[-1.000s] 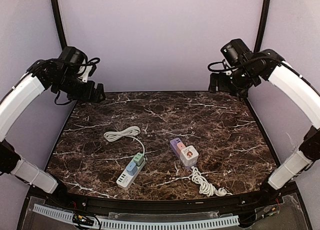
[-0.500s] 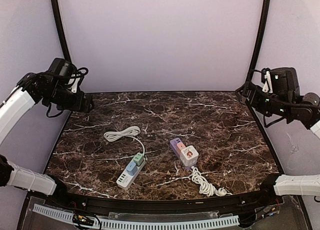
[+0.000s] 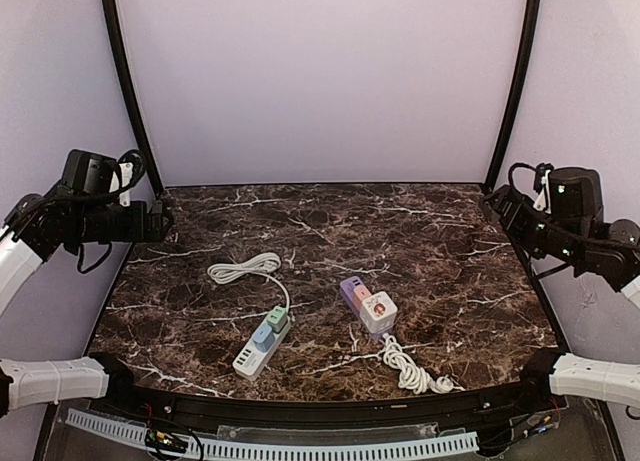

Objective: Insert the plug

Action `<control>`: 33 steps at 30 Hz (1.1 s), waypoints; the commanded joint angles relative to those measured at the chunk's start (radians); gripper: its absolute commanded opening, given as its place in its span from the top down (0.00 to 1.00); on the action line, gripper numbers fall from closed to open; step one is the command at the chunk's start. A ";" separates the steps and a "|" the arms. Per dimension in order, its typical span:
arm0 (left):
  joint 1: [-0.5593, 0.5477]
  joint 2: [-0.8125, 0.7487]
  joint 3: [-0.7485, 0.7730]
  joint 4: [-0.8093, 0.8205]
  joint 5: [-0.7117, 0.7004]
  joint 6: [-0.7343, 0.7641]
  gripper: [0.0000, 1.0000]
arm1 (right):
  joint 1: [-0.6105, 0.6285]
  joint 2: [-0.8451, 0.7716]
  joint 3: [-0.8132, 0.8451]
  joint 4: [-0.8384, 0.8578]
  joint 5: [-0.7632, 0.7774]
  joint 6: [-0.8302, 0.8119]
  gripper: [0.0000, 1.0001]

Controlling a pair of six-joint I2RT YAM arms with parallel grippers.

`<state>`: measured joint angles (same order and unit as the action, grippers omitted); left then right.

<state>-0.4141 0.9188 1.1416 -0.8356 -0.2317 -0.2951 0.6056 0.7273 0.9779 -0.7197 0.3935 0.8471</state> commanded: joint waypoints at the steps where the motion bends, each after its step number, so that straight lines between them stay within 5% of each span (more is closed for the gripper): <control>1: 0.005 -0.081 -0.094 0.112 -0.014 0.023 0.01 | -0.006 -0.022 -0.034 0.057 0.002 0.007 0.01; 10: 0.005 -0.220 -0.231 0.217 -0.032 0.048 0.01 | -0.007 -0.041 -0.088 0.108 -0.008 -0.002 0.02; 33: 0.005 -0.220 -0.269 0.245 -0.037 0.060 0.01 | -0.006 0.001 -0.098 0.128 0.013 -0.013 0.01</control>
<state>-0.4141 0.6983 0.8928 -0.6113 -0.2535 -0.2470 0.6056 0.7136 0.8822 -0.6266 0.3885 0.8467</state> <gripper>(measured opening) 0.987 0.986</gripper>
